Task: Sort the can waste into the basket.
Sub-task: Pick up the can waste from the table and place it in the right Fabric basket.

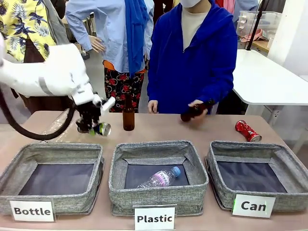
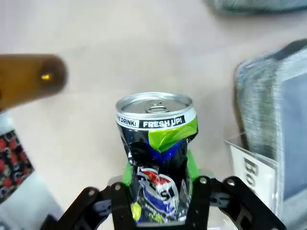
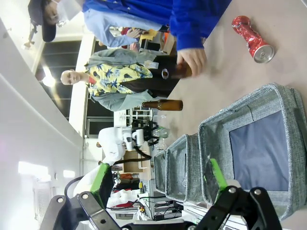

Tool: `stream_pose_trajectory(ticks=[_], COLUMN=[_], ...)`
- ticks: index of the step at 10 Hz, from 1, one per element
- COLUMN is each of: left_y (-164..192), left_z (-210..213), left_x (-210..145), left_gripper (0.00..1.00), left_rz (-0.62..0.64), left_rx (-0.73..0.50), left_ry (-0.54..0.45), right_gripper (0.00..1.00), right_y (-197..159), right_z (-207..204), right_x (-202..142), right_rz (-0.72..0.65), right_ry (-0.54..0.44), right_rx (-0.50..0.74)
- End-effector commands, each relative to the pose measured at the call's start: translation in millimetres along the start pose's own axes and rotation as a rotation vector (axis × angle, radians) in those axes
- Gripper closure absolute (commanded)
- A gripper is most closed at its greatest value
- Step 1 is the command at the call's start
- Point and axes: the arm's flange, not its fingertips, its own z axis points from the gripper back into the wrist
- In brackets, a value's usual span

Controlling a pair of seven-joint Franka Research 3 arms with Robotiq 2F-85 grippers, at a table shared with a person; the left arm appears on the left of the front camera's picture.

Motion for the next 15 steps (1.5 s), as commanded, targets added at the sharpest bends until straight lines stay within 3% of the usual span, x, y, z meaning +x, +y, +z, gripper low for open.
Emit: stream_pose_trajectory(ticks=[1, 4, 6, 8, 9, 10, 11, 12, 13, 14, 15], left_y=[-58, -140, -184, -228, -199, -199, -221, -179, -159, -166, -173], left_z=[90, 175, 187, 176, 195, 195, 183, 176, 163, 169, 186], left_x=[-15, -25, -32, -28, -29, -29, -29, -65, -43, -37, -67], left_gripper=[0.62, 0.62, 0.62, 0.62, 0.62, 0.62, 0.55, 0.55, 0.55, 0.55, 0.55], left_rz=[0.110, 0.108, 0.052, 0.040, 0.059, 0.059, 0.043, 0.259, 0.225, 0.261, 0.148], left_rx=[0.072, 0.056, -0.075, -0.080, -0.064, -0.064, -0.095, -0.007, 0.010, 0.055, 0.001], left_ry=[-0.097, -0.178, -0.347, -0.484, -0.347, -0.347, -0.421, -0.578, -0.595, -0.583, -0.614], right_gripper=[0.00, 0.00, 0.00, 0.00, 0.00, 0.00, 0.00, 0.00, 0.00, 0.00, 0.00], right_y=[2, 2, 2, 2, 2, 2, 2, 2, 2, 2, 2], right_z=[0, 0, 0, 0, 0, 0, 0, 0, 0, 0, 0], right_x=[2, 2, 2, 2, 2, 2, 2, 2, 2, 2, 2], right_rz=[0.016, 0.016, 0.016, 0.016, 0.016, 0.016, 0.016, 0.016, 0.016, 0.016, 0.016], right_ry=[-0.008, -0.008, -0.008, -0.008, -0.008, -0.008, -0.008, -0.008, -0.008, -0.008, -0.008], right_rx=[0.022, 0.022, 0.022, 0.022, 0.022, 0.022, 0.022, 0.022, 0.022, 0.022, 0.022])
